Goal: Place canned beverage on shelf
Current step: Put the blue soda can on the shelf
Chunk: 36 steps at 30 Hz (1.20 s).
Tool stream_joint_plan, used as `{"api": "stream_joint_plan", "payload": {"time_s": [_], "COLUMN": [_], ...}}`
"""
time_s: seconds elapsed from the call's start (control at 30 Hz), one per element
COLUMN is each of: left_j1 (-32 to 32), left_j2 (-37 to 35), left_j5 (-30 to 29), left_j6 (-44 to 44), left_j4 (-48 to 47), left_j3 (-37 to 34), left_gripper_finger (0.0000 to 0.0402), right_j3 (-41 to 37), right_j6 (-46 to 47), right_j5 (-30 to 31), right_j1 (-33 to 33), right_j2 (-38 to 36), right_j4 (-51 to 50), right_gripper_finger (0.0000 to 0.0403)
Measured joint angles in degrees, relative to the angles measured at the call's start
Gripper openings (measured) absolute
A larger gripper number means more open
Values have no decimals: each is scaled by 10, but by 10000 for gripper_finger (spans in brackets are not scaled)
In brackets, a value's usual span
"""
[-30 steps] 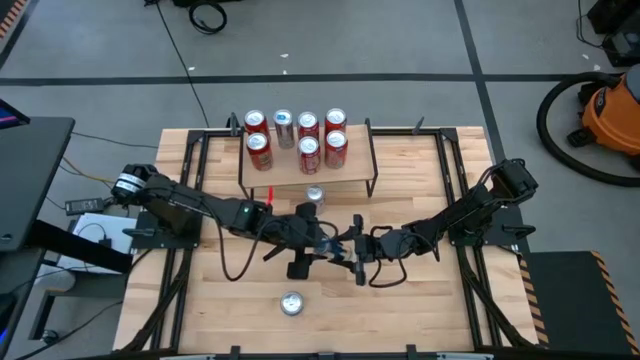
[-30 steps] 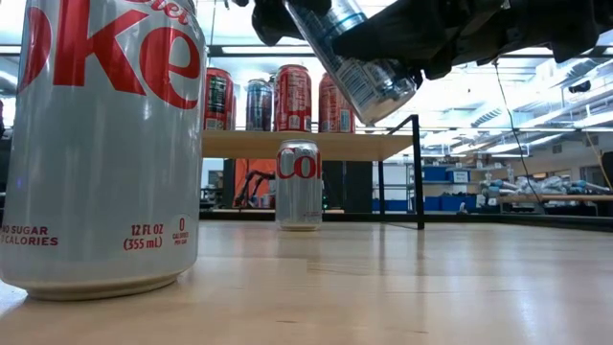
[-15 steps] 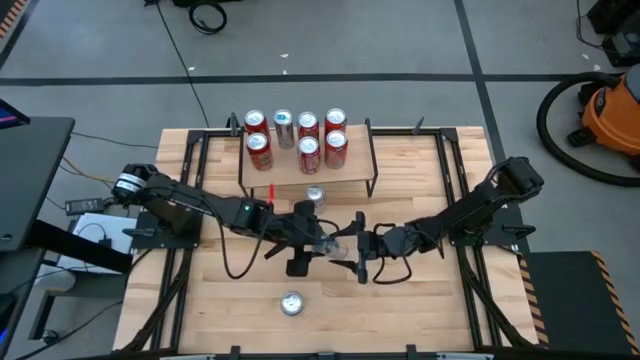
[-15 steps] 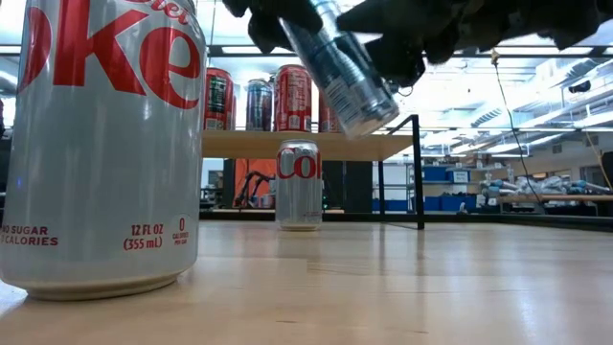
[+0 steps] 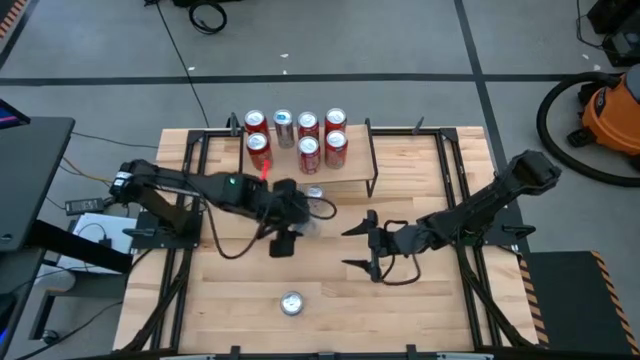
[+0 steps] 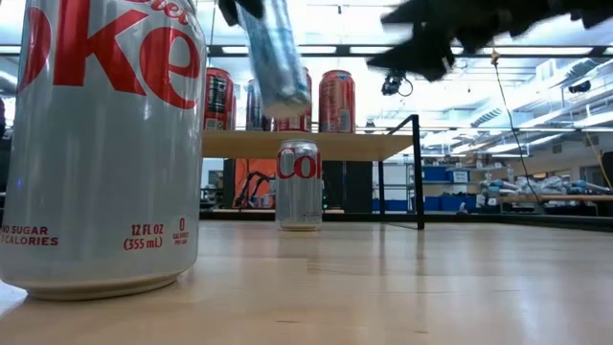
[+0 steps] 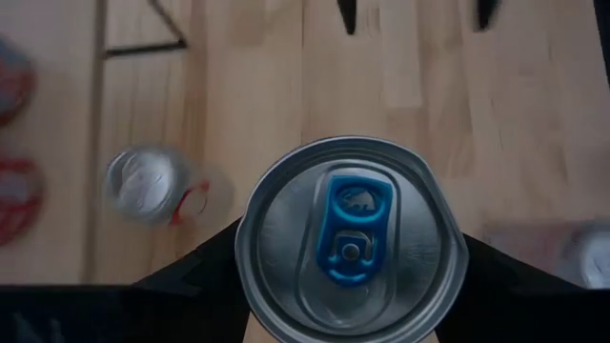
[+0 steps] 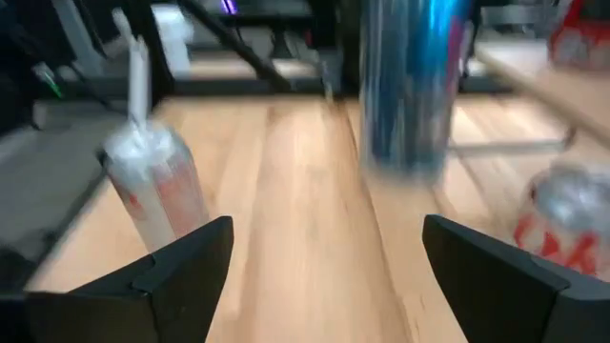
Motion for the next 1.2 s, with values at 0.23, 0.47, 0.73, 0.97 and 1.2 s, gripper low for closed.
{"api": "stream_joint_plan", "payload": {"time_s": [0.23,0.47,0.73,0.97,1.2], "left_j1": [46,122,212,279,321], "left_j2": [-2,-1,-1,5,8], "left_j5": [-3,26,68,84,100], "left_j6": [24,73,144,185,208], "left_j4": [-124,-192,-198,-211,-209], "left_j3": [112,144,144,144,143], "left_gripper_finger": [245,245,245,245,245], "right_j3": [-8,-6,-7,-7,-7], "right_j6": [-8,-22,-22,-22,-22], "right_j5": [1,-1,-10,-11,-11], "right_j1": [-1,-2,-2,-2,-1], "right_j2": [72,79,74,74,74], "right_j4": [74,87,88,88,86], "right_gripper_finger": [352,352,352,352,352]}}
